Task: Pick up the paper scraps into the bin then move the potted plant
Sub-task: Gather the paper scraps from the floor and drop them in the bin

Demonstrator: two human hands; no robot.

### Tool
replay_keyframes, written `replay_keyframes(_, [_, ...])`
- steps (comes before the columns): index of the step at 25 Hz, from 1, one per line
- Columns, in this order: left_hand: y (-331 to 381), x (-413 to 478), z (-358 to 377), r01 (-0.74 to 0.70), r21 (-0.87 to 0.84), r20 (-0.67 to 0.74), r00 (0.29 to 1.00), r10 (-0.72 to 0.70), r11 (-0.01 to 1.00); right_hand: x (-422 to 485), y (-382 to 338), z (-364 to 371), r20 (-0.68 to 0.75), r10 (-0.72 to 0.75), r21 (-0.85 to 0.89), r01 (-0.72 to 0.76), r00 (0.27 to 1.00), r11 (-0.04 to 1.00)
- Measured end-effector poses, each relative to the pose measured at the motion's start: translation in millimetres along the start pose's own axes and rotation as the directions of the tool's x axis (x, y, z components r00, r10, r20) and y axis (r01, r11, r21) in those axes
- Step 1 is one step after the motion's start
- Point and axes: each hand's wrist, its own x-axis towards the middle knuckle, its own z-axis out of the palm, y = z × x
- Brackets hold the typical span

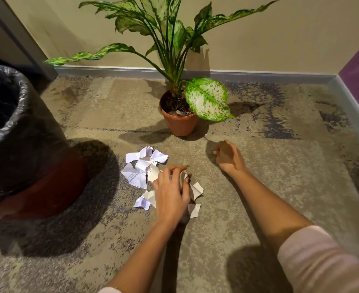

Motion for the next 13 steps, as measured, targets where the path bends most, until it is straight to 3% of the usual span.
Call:
replay_keyframes(3, [1.1,3.7,2.0,0.008,-0.031,0.008,1.0,-0.008,0.999,11.8,-15.1,-6.9,-0.043,-0.223,-0.114,0.217,0.974,0.969])
replay_keyframes(5, [-0.6,7.9,2.7,0.021,-0.052,0.018,1.0,-0.02,0.998,17.9,-36.1,-11.4,-0.005,-0.233,-0.151,0.229,0.973,0.962])
replay_keyframes(9, [-6.9,8.7,1.9,0.03,-0.092,0.03,0.999,-0.027,0.995,38.0,-55.9,-6.1,-0.057,-0.351,-0.19,0.335,0.935,0.923])
replay_keyframes(13, [-11.5,9.4,3.0,0.026,-0.117,0.041,0.999,-0.021,0.993,53.4,-64.8,2.4,-0.029,-0.319,-0.307,0.295,0.947,0.905])
